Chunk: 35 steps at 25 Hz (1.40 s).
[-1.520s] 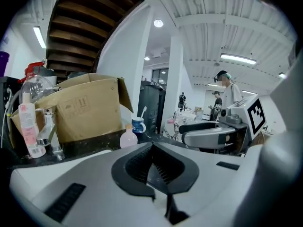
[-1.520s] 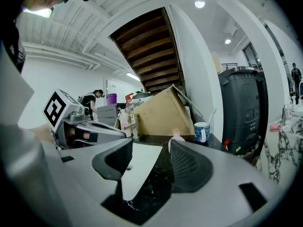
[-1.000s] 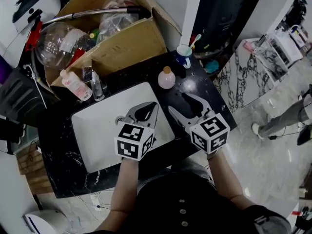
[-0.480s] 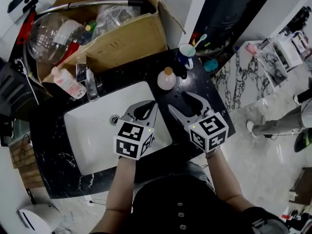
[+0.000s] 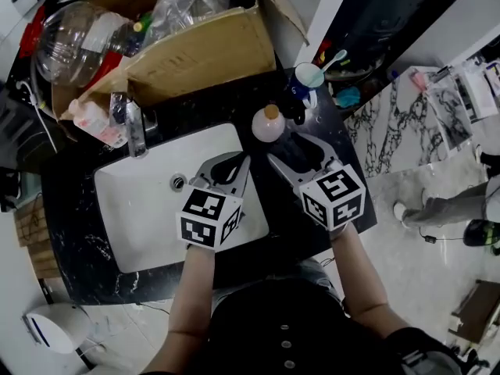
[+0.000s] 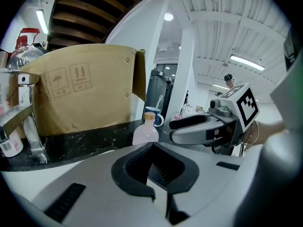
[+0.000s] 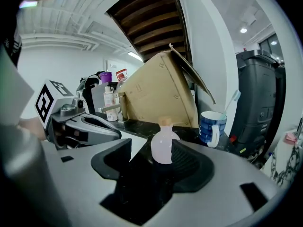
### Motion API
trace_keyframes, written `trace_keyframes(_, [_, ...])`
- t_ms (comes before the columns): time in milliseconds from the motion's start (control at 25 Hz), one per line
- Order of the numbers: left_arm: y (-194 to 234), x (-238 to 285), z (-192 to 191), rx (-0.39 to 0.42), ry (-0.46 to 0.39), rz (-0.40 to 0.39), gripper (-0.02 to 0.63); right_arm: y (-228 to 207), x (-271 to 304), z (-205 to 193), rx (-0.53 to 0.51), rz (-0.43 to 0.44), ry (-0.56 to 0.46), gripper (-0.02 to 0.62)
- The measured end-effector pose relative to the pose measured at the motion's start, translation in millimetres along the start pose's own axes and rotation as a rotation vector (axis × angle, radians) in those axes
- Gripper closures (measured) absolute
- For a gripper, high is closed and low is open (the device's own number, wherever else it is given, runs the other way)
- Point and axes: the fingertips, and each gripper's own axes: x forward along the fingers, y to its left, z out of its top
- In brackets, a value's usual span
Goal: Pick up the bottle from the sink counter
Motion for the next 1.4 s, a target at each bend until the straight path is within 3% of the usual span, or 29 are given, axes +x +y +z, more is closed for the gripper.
trace_keyframes(240, [10.0, 14.3, -6.4, -0.037, 0.019, 0.025, 0.589, -18.2, 21.5, -7.8, 0.004, 0.020, 0.039, 0.288])
trace_keyframes(1400, [44.4, 44.3, -29.7, -0.093, 0.046, 0.056, 0.589, -30.3, 97.2, -26.8, -0.123, 0.111, 0.177, 0.225])
